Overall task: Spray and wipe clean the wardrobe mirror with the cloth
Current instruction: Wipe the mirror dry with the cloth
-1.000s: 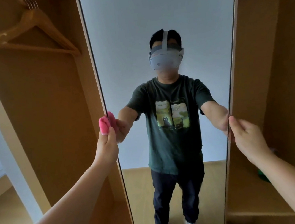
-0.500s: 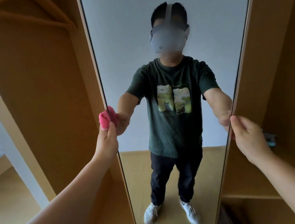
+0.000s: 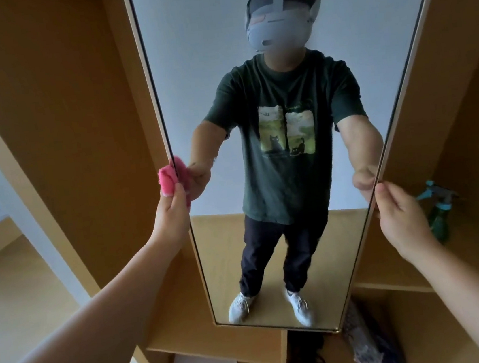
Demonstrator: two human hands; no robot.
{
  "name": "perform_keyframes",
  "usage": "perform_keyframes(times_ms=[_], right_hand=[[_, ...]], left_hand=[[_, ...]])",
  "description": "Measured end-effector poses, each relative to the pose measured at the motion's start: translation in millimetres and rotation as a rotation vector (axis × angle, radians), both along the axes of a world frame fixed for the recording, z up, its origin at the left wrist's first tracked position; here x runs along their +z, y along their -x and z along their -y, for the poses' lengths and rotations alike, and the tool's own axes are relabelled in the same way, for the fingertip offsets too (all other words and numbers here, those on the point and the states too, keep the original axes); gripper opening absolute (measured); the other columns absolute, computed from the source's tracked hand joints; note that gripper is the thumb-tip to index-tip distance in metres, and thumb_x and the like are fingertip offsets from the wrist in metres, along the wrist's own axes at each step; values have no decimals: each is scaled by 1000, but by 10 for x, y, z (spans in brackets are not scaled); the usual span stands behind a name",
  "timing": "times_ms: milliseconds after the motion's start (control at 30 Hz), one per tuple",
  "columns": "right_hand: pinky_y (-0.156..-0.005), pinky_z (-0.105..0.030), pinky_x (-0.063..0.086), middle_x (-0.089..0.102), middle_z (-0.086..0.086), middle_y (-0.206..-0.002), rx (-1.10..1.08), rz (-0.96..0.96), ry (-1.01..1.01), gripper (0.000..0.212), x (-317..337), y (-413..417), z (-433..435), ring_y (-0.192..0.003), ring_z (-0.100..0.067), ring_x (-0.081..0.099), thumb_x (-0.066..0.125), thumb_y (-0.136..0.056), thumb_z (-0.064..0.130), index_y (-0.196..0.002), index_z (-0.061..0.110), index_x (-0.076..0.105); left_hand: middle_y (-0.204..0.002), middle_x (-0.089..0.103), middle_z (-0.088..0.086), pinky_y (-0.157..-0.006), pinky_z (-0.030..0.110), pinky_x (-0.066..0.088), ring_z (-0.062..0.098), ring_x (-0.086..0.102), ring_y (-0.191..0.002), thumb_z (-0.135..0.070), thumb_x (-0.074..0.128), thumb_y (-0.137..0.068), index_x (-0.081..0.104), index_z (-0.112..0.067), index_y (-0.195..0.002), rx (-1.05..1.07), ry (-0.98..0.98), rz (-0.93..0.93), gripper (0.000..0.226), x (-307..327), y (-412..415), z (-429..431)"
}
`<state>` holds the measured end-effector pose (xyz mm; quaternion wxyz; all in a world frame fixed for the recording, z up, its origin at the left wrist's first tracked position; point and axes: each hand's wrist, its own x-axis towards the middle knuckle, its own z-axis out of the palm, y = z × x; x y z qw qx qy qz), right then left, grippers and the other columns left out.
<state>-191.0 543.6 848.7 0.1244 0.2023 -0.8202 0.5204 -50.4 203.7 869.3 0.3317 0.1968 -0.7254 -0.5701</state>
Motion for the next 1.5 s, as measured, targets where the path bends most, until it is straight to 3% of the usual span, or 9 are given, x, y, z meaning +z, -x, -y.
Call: perform_keyframes(times_ms=[167,400,567,767,900,1067,1200,1300,1500], right_hand=[[-91,-32,38,57,5,-110,-4,19,4,38,-95,6,-7,-106,-14,51,33,-105,32,-126,16,60],[-98,-45,47,62,-3,-112,-2,58,-2,41,-244,37,-33,-111,-25,57,33,-105,34,-131,14,58],[-98,-50,47,64,-8,-118,5,84,-11,43,-339,24,-45,-113,-29,58,33,-105,36,-131,13,58],[-93,-49,48,64,-10,-105,16,88,-7,40,-450,-23,-22,-103,-31,59,32,-105,33,-126,12,59],[-91,-52,50,60,-5,-100,29,88,-20,38,-518,-54,-17,-101,-29,60,32,-106,30,-127,13,58],[-89,-58,50,59,-3,-97,13,80,-33,35,-604,-50,-8,-98,-31,61,34,-105,29,-124,13,58],[-83,-48,51,59,-5,-91,6,92,-51,34,-688,-62,19,-92,-31,60,34,-105,29,-118,11,59],[-74,-35,40,58,-7,-90,-16,102,-70,33,-750,-75,50,-89,-31,57,34,-105,26,-113,5,59],[-78,-31,37,59,-9,-97,-34,161,-67,35,-886,-165,88,-92,-24,53,33,-106,23,-115,2,59]], left_hand=[[-127,55,16,-103,48,43,29,53,-118,-44,26,-103,31,-16,-146,1,-45,18,52,-73,-14,-32],[-135,48,27,-105,55,36,44,43,-126,-46,27,-103,31,-11,-146,6,-107,33,56,-187,-24,-60],[-82,51,6,-77,42,40,24,45,-79,-40,28,-104,52,-17,-111,8,-97,-4,34,-286,-28,-79],[-82,52,4,-74,40,39,14,46,-71,-42,26,-104,51,-13,-119,18,-81,30,41,-437,-20,-63],[-106,57,27,-92,53,43,40,56,-95,-43,27,-104,53,-23,-119,8,-90,65,36,-529,-46,-80],[-96,56,4,-83,43,43,14,52,-83,-39,26,-104,50,-31,-115,20,-88,49,28,-577,-76,-130],[-96,55,8,-83,46,44,19,51,-85,-39,27,-104,49,-36,-109,36,-105,58,23,-645,-78,-146],[-94,53,9,-79,43,39,16,48,-77,-38,27,-104,48,-18,-126,50,-122,61,36,-729,-77,-138],[-93,49,11,-75,40,36,13,44,-68,-41,26,-104,47,-23,-121,13,-140,83,33,-920,-75,-126]])
